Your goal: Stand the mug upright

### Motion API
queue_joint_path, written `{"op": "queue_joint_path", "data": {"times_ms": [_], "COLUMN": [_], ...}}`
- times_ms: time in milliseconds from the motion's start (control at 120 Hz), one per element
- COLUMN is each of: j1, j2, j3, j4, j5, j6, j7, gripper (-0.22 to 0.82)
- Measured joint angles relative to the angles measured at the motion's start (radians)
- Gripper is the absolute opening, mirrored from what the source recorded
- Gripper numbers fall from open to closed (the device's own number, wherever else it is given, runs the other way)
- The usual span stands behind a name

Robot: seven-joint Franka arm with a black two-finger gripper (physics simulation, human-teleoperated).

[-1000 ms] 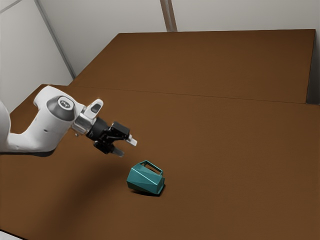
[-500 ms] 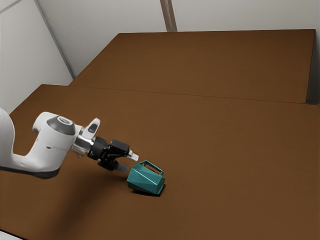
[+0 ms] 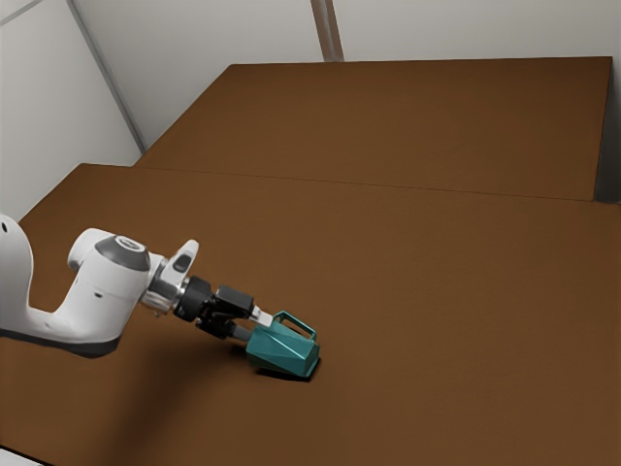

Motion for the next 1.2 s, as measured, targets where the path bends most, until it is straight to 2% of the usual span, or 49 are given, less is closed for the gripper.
{"op": "queue_joint_path", "data": {"times_ms": [508, 1050, 1200], "j1": [-0.074, -0.083, -0.085], "j2": [0.015, 0.012, 0.009], "j3": [-0.001, -0.001, -0.001], "j4": [0.001, 0.001, 0.001], "j5": [-0.066, -0.083, -0.082], "j6": [0.024, 0.030, 0.032], "j7": [0.077, 0.108, 0.111], "gripper": [0.55, 0.08, -0.02]}}
